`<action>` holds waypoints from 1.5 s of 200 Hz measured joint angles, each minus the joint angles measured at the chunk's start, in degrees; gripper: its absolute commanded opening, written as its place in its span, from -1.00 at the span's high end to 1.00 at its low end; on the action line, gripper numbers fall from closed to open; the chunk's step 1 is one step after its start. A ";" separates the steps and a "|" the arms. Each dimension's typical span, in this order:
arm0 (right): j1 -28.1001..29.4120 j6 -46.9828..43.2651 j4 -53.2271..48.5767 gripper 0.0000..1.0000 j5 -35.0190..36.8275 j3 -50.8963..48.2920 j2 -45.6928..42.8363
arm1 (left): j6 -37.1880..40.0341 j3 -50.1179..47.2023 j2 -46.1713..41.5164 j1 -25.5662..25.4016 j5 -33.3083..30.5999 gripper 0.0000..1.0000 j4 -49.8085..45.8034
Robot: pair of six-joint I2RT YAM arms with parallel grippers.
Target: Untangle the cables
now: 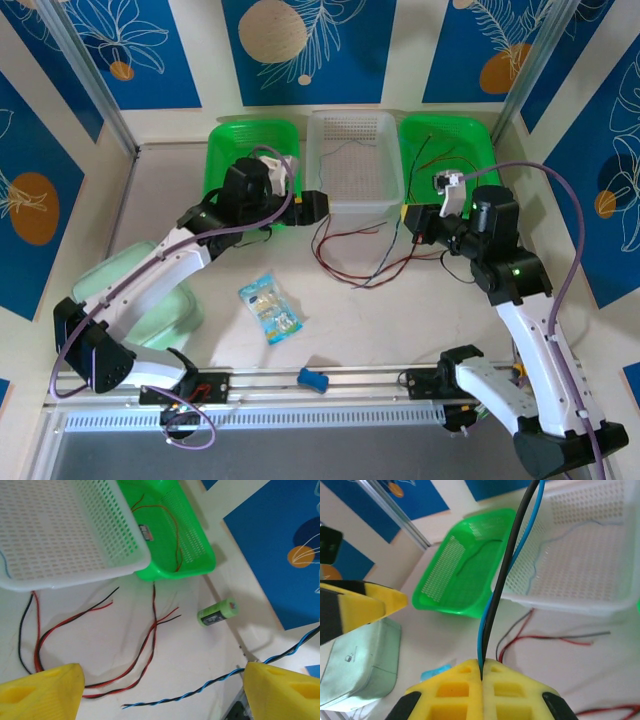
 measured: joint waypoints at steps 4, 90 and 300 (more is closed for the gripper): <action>0.00 -0.33 0.50 1.00 -0.31 0.02 0.02 | -0.17 0.39 0.09 0.00 0.15 -0.67 0.02; 4.42 -4.13 6.82 1.00 -3.96 1.22 4.39 | -0.33 9.60 1.81 0.22 3.87 -0.63 1.68; 10.60 -8.37 11.50 1.00 -0.42 -4.09 6.05 | 4.09 22.32 8.20 5.88 16.79 -0.74 4.28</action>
